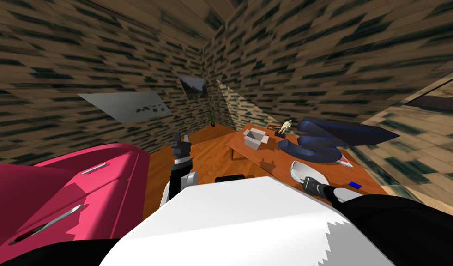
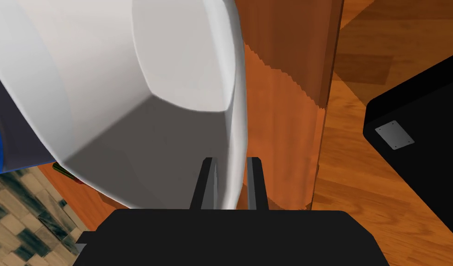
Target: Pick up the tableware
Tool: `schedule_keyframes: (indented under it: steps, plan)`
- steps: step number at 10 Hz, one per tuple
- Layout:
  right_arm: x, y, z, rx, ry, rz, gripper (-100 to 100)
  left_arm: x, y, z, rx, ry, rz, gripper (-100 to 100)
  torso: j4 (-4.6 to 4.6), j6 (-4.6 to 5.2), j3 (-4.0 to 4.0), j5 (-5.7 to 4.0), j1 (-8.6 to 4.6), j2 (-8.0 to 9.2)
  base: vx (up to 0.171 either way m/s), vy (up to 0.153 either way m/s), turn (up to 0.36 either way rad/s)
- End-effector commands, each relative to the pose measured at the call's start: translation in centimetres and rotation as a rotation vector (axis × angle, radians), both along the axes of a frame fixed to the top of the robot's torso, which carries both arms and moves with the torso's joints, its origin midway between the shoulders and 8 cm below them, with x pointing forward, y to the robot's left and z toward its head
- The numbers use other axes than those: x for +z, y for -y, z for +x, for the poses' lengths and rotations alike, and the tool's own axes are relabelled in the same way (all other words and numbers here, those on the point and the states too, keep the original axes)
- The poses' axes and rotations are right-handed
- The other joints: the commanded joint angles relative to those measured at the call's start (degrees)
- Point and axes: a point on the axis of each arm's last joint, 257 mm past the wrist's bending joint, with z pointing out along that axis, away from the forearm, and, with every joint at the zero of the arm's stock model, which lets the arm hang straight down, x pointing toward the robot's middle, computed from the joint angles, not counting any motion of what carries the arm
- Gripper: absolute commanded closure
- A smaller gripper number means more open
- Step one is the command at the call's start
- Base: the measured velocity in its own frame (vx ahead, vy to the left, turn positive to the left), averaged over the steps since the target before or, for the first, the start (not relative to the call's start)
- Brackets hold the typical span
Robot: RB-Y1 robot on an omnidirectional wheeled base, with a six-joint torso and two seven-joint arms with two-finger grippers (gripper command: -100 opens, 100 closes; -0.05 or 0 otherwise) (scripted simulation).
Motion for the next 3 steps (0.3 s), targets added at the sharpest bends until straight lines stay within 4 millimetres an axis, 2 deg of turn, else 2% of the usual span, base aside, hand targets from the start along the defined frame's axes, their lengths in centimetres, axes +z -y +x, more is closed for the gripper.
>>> schedule_keyframes:
  steps: [1, 2, 3]
  plan:
    - [1.04, 0.43, 0.99, 0.01, 0.004, 0.001, 100, 0.0, 0.0, 0.0, 0.0, 0.0, 0.0, 0, 0.0, 0.0, 0.0, 0.0, 0.0, 0.0, -0.039, 0.07, -0.154]
    - [0.67, 0.3, 0.78, 0.005, 0.004, -0.001, 100, 0.0, 0.0, 0.0, 0.0, 0.0, 0.0, 0, 0.01, -0.03, 0.04, 0.03, 0.15, 0.07, -0.021, 0.033, -0.031]
    - [0.71, 0.31, 0.83, 0.003, 0.005, 0.001, 0, 0.0, 0.0, 0.0, 0.0, 0.0, 0.0, 0, 0.0, -0.07, 0.01, 0.02, 0.08, 0.03, -0.004, 0.006, 0.0]
